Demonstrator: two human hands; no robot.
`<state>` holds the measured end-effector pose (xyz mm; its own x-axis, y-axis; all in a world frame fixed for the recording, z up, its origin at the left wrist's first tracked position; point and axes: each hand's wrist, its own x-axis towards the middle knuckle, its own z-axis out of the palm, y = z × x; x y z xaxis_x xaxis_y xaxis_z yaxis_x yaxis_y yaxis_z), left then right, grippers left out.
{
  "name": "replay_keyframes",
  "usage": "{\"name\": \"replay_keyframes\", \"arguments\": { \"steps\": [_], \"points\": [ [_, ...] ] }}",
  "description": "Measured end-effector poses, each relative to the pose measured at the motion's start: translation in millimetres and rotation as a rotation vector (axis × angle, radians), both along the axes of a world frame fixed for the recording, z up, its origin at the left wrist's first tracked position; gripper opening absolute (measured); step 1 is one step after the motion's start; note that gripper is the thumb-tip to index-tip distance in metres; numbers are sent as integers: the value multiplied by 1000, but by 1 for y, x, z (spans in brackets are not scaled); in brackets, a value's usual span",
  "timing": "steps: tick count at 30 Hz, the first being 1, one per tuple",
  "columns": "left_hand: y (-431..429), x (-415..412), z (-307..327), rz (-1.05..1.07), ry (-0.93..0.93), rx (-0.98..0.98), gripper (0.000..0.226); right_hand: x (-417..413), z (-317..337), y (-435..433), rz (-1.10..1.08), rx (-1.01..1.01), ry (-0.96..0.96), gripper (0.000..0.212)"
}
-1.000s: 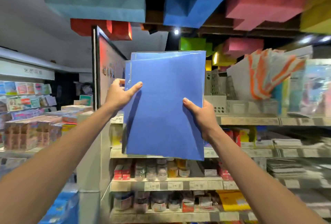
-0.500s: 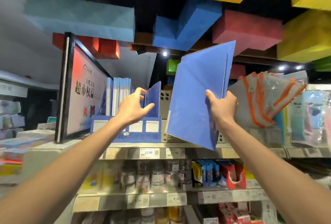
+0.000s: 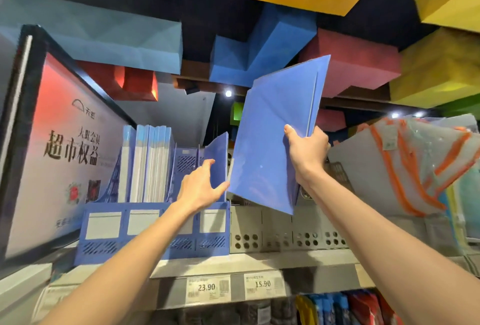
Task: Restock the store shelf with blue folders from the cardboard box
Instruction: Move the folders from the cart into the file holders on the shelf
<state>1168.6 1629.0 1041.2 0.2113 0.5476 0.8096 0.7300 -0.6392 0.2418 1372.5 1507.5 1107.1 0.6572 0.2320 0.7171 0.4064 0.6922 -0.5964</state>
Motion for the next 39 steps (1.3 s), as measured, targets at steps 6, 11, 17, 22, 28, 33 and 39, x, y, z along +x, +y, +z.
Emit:
{"name": "replay_keyframes", "arguments": {
  "steps": [6, 11, 17, 22, 28, 33, 39],
  "points": [
    [28, 11, -5, -14, -6, -32, 79, 6, 7, 46, 89, -10, 47, 32],
    [41, 6, -11, 24, -86, -28, 69, 7, 5, 74, 209, -39, 106, 25],
    [55, -20, -10, 92, -83, -31, 60, -10, 14, 97, 253, -93, 111, 26],
    [52, -22, -16, 42, -62, -86, 62, -39, 14, 118, 173, -137, 14, 24],
    [60, -27, -21, 69, 26, -153, 63, -57, 12, 137, 157, -137, -58, 25],
    [56, -26, -20, 22, 46, -170, 64, -68, 11, 150, 126, -154, -83, 28],
    [56, -27, -19, -12, 44, -168, 65, -76, 15, 162, 127, -238, -139, 39]
  ]
}}
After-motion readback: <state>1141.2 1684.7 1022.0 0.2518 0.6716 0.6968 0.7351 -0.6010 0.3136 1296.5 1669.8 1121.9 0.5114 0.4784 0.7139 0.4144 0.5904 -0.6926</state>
